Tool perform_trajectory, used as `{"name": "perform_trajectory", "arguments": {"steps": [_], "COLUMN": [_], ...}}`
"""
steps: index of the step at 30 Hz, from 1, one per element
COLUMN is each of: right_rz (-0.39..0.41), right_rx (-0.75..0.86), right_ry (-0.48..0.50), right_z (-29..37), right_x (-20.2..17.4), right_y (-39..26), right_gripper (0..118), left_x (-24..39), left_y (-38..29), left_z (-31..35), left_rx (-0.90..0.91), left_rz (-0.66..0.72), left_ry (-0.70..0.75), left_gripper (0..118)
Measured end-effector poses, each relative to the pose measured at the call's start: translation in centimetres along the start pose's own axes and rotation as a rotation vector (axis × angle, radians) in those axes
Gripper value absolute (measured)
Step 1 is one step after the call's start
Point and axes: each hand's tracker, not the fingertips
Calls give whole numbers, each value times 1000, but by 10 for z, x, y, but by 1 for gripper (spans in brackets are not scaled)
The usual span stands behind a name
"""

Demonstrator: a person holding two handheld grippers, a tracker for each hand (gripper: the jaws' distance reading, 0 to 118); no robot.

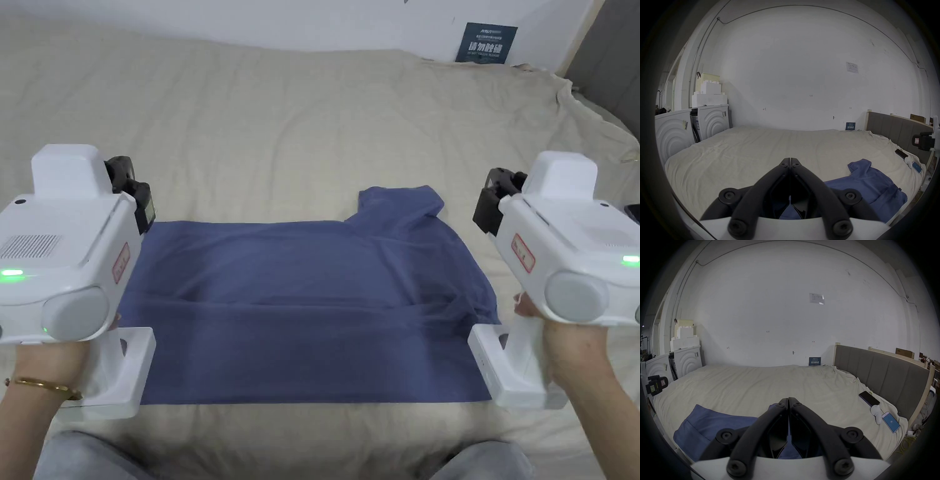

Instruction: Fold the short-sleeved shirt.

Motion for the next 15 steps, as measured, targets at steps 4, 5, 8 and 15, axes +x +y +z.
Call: {"name": "perform_trajectory", "arguments": {"steps": [4, 5, 8, 15], "right_rz": [72, 98, 148, -26], "right_rx": [-109, -149, -305, -636], "right_ry": [22, 25, 39, 55], "right_z": [-54, -71, -122, -231], "right_x": [2, 2, -1, 18], "right_y": [16, 20, 29, 6], "right_gripper": [0, 0, 0, 86], "left_x": [0, 0, -1, -5], "left_y": [0, 1, 1, 3], "left_z": [-8, -11, -23, -53], "left_rx": [-10, -12, -21, -39], "left_rz": [1, 3, 9, 24], "left_ry": [5, 6, 13, 40], "left_gripper": [0, 0, 0, 0]}}
